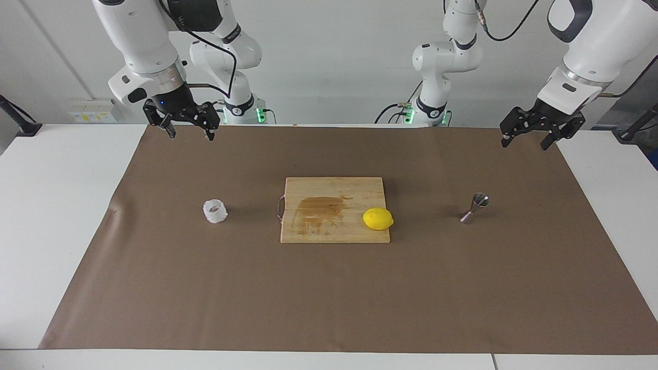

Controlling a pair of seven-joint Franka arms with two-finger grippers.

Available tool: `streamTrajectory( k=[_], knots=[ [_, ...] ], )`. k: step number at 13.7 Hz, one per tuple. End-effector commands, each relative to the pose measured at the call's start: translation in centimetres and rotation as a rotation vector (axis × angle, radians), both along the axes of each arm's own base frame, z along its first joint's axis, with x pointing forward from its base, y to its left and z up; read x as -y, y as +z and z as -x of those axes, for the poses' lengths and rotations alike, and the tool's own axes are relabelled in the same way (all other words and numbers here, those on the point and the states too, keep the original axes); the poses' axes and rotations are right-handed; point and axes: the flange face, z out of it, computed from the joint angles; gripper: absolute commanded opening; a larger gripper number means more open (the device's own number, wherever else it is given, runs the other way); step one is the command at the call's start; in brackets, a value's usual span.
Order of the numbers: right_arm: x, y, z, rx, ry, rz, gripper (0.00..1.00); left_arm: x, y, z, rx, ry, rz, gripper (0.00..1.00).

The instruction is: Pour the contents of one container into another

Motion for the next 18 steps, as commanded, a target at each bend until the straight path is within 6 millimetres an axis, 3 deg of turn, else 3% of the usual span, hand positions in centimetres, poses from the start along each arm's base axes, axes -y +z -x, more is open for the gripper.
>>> streamTrajectory(
  k=[1,18],
  knots=[
    [0.26,0.45,0.42,-0.001,-0.017,0.018,1.0,-0.15,0.33,-0.39,-0.003,-0.011,0.008,1.0],
    [0.47,0.42,0.35,0.002,-0.014,-0.002,1.0,-0.56,0.21,-0.22,-0.014,0.014,0.008,1.0]
  ],
)
